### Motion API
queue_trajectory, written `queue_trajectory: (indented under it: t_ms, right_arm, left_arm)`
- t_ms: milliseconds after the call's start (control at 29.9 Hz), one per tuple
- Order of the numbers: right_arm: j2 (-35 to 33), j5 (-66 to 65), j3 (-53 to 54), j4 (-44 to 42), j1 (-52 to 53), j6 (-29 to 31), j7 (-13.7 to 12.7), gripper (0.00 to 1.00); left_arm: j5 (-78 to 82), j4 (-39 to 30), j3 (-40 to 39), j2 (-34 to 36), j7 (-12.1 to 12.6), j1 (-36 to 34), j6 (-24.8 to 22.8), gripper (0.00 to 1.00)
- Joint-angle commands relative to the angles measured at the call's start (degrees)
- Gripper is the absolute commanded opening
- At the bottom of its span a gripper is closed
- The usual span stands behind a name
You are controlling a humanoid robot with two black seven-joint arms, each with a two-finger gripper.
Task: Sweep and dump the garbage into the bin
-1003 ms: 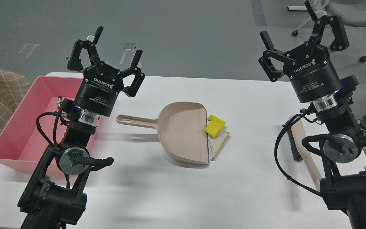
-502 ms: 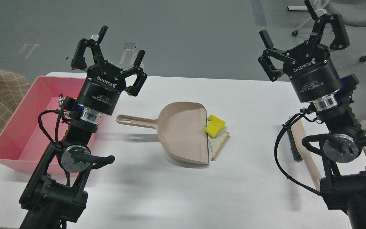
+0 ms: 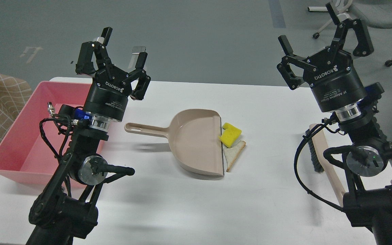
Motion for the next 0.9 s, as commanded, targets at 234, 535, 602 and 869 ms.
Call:
queue_trajectory:
  t_ms: [234, 535, 602, 869]
  right_arm:
    - [0.0, 0.1, -0.1, 1.6, -1.7, 0.0, 0.0, 1.00]
    - [0.0, 0.0, 0.3, 3.3, -4.3, 0.0, 0.0, 1.00]
    - [0.0, 0.0, 0.7, 3.7, -5.3, 0.0, -0.1, 1.00]
    - [0.0, 0.1, 0.7, 3.5, -6.5, 0.0, 0.0, 1.00]
  left_arm:
    - [1.1, -0.4, 3.1, 0.0, -0.6, 0.1, 0.5, 0.98]
    - [19.3, -8.4, 10.3, 3.7, -1.5, 4.3, 19.0, 0.98]
    - [19.4, -9.9, 12.6, 6.8, -1.7, 7.1, 20.1, 0.98]
    - [29.1, -10.5, 13.8, 9.0, -2.9, 18.2, 23.5, 0.98]
